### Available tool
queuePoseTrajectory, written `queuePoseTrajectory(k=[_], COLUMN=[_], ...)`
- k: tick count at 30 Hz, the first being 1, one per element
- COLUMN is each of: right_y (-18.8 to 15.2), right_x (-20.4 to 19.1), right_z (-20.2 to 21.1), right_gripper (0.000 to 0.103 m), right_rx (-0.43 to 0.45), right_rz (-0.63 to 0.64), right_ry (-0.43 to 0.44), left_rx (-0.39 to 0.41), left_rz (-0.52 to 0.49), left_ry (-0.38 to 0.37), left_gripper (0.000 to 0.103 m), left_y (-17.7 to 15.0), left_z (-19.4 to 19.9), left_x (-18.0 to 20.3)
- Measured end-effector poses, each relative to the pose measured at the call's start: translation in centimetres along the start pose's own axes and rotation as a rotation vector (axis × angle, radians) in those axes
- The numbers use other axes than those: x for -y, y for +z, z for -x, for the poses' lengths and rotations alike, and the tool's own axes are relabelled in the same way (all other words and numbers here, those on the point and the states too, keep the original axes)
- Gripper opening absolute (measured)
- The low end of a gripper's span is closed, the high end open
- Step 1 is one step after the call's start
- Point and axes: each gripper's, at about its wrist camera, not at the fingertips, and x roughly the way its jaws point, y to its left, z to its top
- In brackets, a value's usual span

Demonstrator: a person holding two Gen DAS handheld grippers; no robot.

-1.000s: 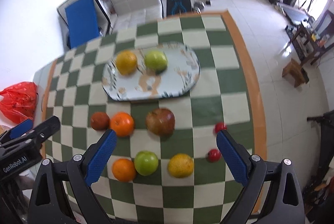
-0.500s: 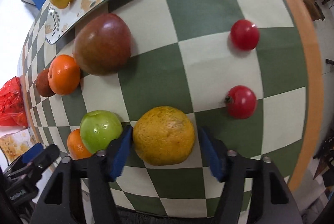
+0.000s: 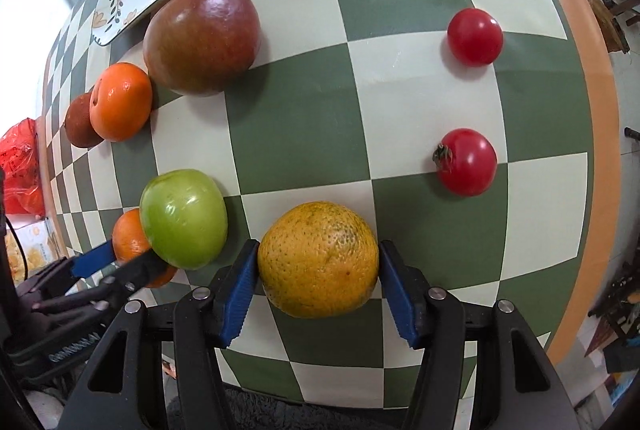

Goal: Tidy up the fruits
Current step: 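Grasp the orange with the left tool while the right tool grasps the yellow citrus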

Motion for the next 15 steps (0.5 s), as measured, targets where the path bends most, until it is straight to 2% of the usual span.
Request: queuePoseTrajectory(k=[5, 10, 15], right_y=[0.6, 0.6, 1.0], right_x=[0.1, -0.8, -1.1], right_z=[0.2, -0.5, -1.0], right_gripper=[0.062, 0.062, 0.062], right_rx=[-0.013, -0.036, -0.049], right_rz=[0.008, 0.023, 0.014], right_ry=[-0.001, 0.015, 0.011], left_rx=[0.025, 0.012, 0.006], left_rz=[-0.004, 0.032, 0.032], left_ry=[0.058, 0.033, 0.046], left_gripper=[0.063, 0.064, 0.064], left_y=[-1.0, -0.7, 0.1], left_z=[0.5, -0.2, -0.7], left_x=[-1.5, -2.6, -2.9])
